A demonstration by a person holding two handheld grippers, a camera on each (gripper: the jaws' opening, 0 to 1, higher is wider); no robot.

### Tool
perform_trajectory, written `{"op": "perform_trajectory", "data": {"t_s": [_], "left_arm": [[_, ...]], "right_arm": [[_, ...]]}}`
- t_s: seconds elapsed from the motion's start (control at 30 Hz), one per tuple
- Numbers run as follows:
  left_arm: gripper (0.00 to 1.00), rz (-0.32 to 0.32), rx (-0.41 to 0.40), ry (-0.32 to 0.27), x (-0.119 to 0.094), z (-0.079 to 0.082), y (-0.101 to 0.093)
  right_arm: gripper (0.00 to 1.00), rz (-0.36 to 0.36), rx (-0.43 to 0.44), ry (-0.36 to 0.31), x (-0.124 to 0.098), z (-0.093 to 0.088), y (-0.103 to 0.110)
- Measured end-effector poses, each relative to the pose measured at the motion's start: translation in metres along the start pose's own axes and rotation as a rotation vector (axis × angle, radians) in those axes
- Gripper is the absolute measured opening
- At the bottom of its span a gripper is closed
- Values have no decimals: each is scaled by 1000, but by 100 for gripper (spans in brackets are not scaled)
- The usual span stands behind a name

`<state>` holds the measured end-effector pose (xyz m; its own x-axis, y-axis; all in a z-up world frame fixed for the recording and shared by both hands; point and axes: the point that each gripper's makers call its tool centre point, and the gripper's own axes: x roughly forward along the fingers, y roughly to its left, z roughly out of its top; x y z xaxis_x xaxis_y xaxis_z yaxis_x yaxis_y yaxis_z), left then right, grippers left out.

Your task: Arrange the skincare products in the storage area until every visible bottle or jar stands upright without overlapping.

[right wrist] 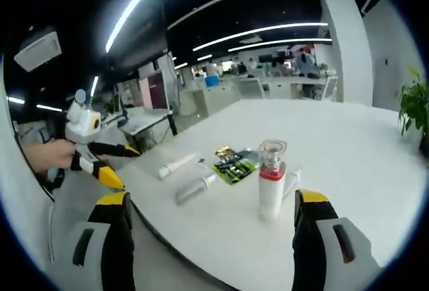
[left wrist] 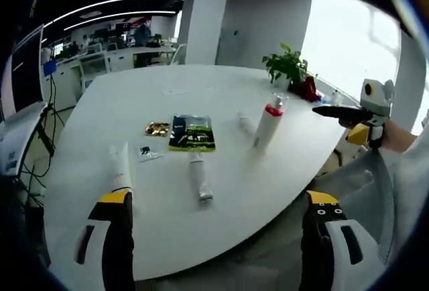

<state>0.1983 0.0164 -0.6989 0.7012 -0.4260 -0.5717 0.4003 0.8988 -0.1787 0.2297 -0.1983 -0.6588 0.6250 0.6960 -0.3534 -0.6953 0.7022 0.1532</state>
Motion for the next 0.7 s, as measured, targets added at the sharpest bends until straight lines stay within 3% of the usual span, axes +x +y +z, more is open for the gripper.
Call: {"op": "perform_trajectory", "data": {"t_s": [0.3,0.7], "left_arm": [[99,18,-7,-16,-1,3,2],[99,7,1,28,2,-3,1]], "right_arm": [[100,-10,-14,-8,0,1,-1],[100,-3,-11,-9,0,0,-1]]}}
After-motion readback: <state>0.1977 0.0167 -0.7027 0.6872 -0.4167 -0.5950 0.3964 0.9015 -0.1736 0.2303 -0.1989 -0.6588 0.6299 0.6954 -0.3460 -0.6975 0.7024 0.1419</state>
